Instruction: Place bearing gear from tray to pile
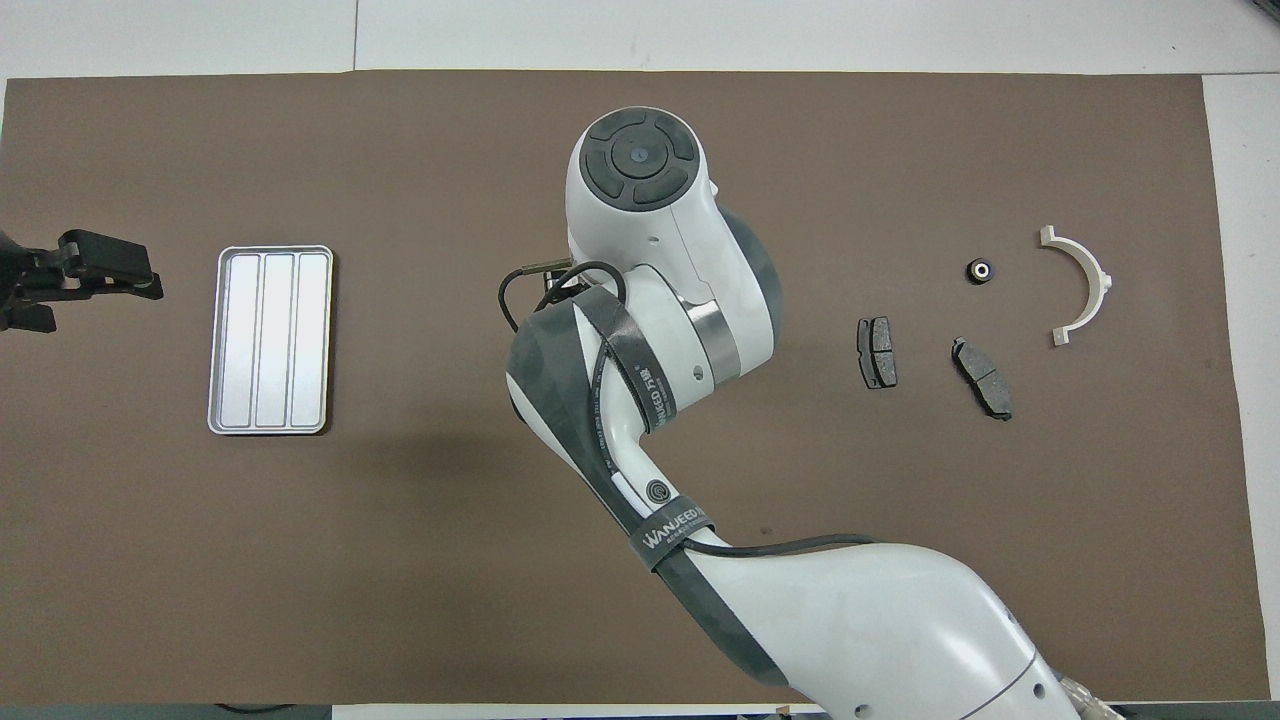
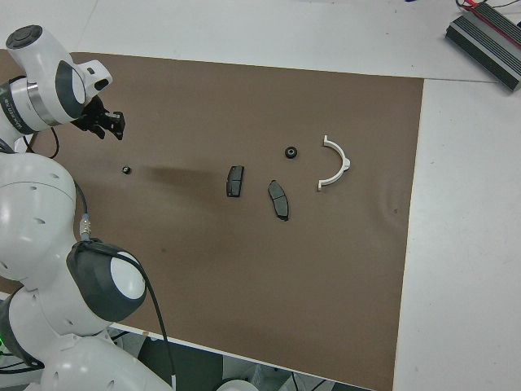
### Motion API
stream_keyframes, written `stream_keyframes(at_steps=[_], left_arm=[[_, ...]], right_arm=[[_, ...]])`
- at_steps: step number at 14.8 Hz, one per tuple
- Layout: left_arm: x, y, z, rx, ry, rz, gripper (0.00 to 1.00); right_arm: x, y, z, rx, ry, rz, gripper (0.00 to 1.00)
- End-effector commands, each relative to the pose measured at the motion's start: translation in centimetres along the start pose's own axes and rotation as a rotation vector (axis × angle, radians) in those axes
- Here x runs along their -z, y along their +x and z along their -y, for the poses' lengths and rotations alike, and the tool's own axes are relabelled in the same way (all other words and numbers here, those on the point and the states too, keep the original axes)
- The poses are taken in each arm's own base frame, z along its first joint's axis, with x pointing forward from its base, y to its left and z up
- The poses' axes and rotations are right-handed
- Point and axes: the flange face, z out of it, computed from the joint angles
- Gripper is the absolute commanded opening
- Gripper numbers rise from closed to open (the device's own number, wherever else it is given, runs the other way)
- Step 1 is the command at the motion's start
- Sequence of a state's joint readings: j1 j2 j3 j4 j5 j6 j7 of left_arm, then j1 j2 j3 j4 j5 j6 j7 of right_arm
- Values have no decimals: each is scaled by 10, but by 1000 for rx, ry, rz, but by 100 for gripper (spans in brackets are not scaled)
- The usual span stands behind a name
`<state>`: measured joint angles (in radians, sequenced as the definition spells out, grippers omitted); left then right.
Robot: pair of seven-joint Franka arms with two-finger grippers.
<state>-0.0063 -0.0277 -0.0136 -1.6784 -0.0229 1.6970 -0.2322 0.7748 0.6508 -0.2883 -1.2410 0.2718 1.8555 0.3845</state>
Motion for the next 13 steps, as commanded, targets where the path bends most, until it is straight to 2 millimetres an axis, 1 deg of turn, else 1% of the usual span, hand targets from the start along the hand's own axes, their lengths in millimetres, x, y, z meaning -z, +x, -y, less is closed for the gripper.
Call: stream_keyframes(at_steps=[1, 3, 7, 10, 13], left_arm=[[0, -2, 3, -6, -16, -9, 100], [0, 0, 6, -7, -12, -10, 100], [-1, -1, 7, -7, -8, -5, 100], [0, 1, 6, -24, 0, -19, 100], [0, 0, 10, -16, 0, -18, 100]], right_arm=[[-29, -8, 2, -3, 44, 10, 50], [-43, -12, 6, -2, 55, 2, 49], [-48, -17, 13, -8, 64, 13, 49], [-66, -20, 4, -15, 52, 24, 49], [-78, -27, -4, -16, 34, 60, 49]])
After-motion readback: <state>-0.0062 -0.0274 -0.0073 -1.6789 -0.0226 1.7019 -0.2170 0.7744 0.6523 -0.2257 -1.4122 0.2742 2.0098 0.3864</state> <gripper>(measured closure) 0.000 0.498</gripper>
